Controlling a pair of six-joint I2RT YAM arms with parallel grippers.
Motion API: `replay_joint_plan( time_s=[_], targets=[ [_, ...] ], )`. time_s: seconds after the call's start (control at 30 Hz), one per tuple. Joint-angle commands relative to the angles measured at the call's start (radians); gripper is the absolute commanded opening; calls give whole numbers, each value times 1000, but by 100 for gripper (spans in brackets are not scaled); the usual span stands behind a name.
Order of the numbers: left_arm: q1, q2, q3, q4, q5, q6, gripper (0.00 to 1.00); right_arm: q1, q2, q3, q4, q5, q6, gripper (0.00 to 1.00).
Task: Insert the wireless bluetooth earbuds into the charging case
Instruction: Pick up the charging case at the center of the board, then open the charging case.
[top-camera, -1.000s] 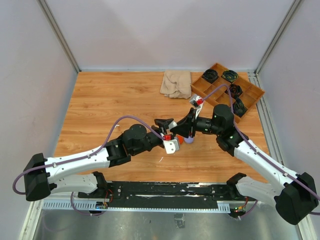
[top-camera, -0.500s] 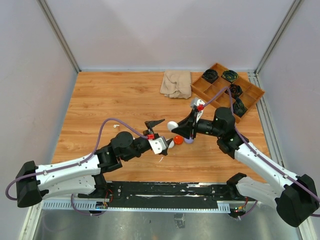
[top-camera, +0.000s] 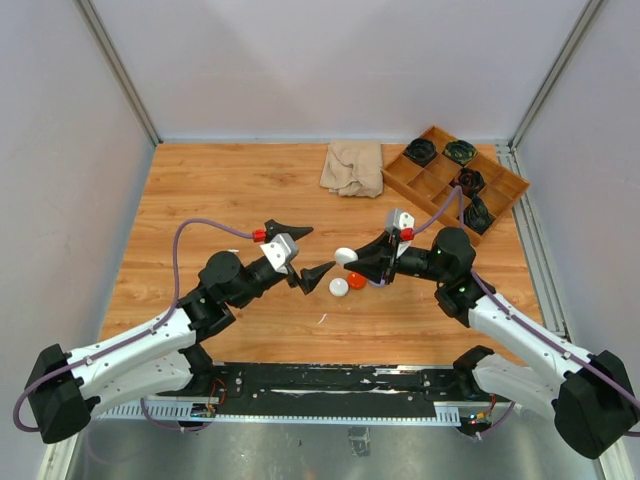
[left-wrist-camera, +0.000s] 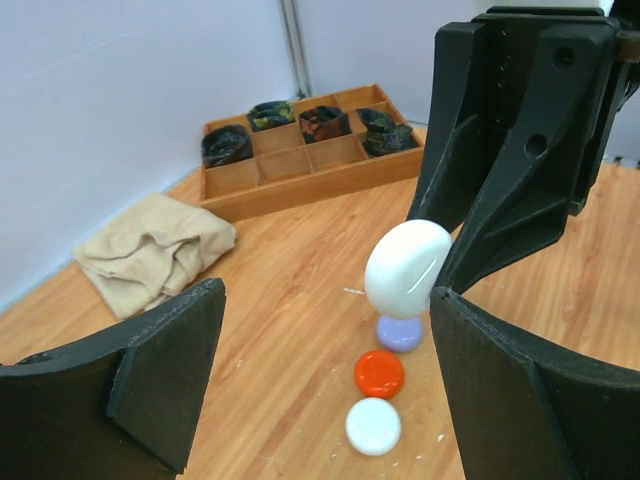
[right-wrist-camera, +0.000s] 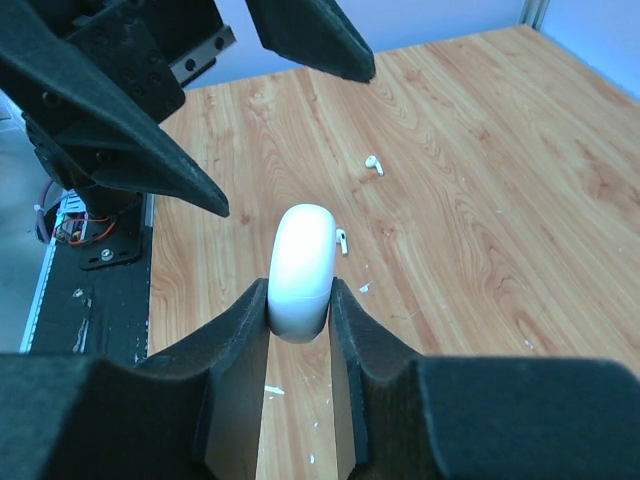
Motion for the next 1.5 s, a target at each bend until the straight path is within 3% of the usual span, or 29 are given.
replay_joint_plan(
  time_s=[0.0, 0.47, 0.93, 1.2, 1.47],
  targets=[
    [45, 17, -14, 90, 131, -135, 89, -9, -13, -15, 118, -46, -17, 1],
    [121, 112, -18, 210, 212, -274, 89, -9, 1, -37, 195, -110, 3, 1],
    [169, 137, 44, 155, 241, -380, 89, -8, 12, -92, 324, -182, -28, 1],
    [181, 142, 72, 115, 242, -410, 89, -7, -17, -130, 352, -211, -127, 1],
    [183, 124, 89, 80, 255, -468, 89, -5, -31, -173, 351, -195, -327, 2]
  ],
)
